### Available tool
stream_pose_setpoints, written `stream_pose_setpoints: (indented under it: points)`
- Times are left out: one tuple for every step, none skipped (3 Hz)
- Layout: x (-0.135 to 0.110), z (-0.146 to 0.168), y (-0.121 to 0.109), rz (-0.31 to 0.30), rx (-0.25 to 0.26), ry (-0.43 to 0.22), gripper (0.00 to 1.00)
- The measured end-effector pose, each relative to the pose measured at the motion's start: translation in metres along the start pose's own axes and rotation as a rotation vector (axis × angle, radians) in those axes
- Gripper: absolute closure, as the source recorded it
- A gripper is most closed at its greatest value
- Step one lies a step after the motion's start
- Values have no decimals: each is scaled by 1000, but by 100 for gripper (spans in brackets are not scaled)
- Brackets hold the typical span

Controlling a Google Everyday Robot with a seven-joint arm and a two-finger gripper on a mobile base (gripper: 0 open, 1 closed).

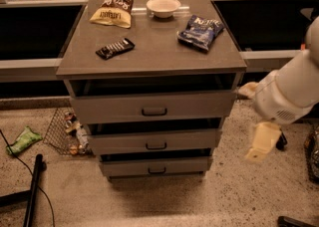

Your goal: Open middle drawer

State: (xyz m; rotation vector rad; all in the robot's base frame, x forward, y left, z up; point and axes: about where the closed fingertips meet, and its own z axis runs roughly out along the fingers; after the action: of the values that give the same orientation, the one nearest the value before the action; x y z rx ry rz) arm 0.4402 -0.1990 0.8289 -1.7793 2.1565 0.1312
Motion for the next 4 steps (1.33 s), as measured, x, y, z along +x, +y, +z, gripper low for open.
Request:
stream_pose_setpoints:
  points:
    - [2,86,2,-47,-76,-65,0]
    - [-5,161,-5,-78,-154,-118,0]
    - [-1,178,-1,-66,-185,-125,0]
    - [-1,179,-1,-66,-186,-124,0]
